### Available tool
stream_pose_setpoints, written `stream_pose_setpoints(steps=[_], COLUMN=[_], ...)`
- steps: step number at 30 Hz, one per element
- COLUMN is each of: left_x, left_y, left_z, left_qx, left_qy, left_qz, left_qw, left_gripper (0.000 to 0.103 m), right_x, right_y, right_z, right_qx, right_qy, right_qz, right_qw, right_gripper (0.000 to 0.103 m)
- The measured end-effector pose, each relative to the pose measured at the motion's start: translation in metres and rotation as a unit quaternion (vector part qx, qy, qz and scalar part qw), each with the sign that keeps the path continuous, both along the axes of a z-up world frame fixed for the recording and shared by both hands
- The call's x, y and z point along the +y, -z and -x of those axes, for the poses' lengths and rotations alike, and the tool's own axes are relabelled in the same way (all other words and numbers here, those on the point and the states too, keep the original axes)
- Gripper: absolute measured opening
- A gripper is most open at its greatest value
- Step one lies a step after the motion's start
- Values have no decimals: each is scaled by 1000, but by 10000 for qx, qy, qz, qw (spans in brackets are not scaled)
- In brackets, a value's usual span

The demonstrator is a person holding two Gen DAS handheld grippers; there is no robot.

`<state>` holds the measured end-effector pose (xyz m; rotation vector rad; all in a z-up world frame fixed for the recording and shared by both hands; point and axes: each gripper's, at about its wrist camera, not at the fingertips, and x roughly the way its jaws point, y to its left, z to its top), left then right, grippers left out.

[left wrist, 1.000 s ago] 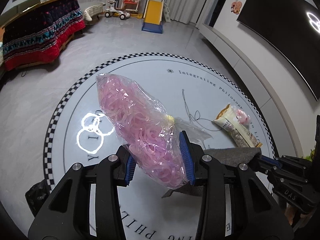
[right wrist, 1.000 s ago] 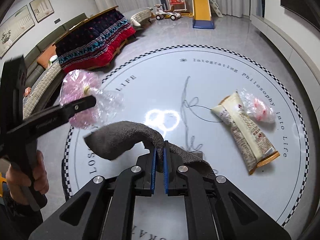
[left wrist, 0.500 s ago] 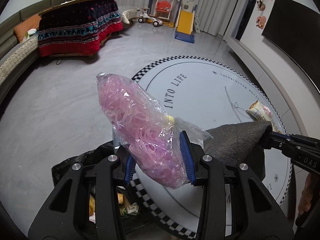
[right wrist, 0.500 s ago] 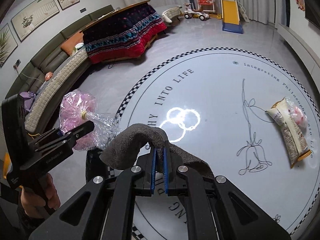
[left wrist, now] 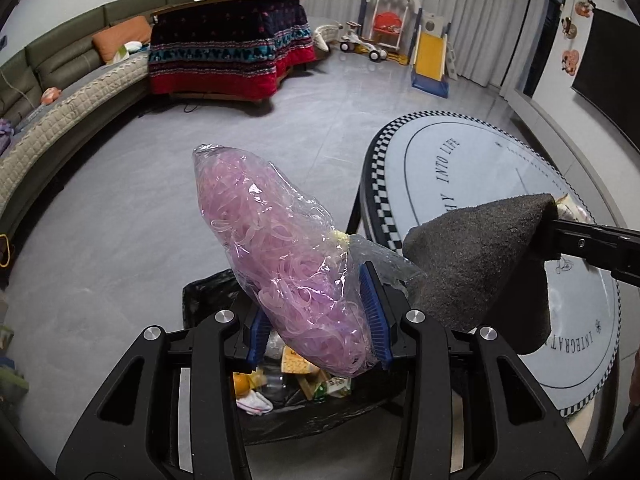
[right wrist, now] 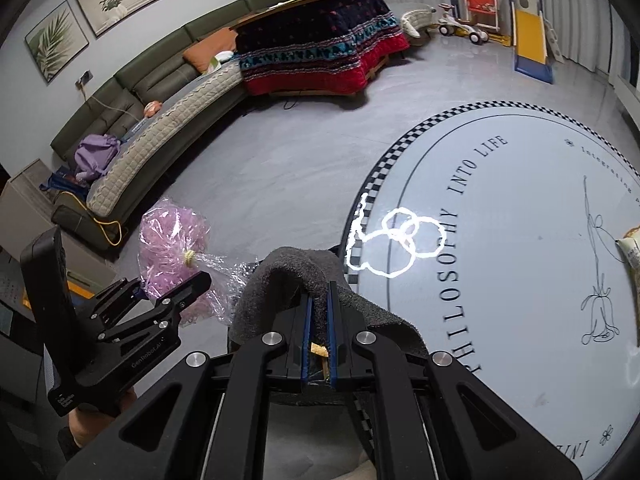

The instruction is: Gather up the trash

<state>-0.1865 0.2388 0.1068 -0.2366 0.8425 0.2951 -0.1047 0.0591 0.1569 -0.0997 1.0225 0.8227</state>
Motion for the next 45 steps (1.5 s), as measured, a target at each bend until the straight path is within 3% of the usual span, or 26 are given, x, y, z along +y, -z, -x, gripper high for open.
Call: stream_pose_setpoints(steps=[18, 21, 22, 23, 24, 25, 36, 45], left_x=[70, 76, 76, 77, 75, 75, 79, 53], left_y=[38, 43, 45, 46, 45, 45, 42, 28], left_z=[62, 64, 64, 63, 63, 62, 58, 42], left_qx=[339, 379, 440, 476, 460, 487, 430, 349], left_qy=[-705, -738, -738, -778, -832, -869, -874, -659], left_qz=[100, 140, 118, 48, -84, -205, -10, -7], left_qw=[9969, 9965, 9962, 9958, 9954, 9948, 9952, 9972], left_gripper=[42, 48, 68, 99, 97, 97, 97, 97], right_x=[92, 99, 103, 105, 105, 103, 88, 56], right_y=[37, 42, 47, 51, 53, 52, 38, 24], right_z=[41, 41, 40, 39, 38, 37, 35, 27], right_qx=[387, 383, 396, 378, 323, 214, 116, 34], right_qy=[-730, -729, -759, -722, -657, -543, -503, -324], right_qz=[228, 350, 500, 668, 728, 757, 562, 377], right_qw=[9963, 9960, 9951, 9944, 9947, 9954, 9971, 9988], right_gripper=[7, 7, 17, 29, 59, 75, 75, 75])
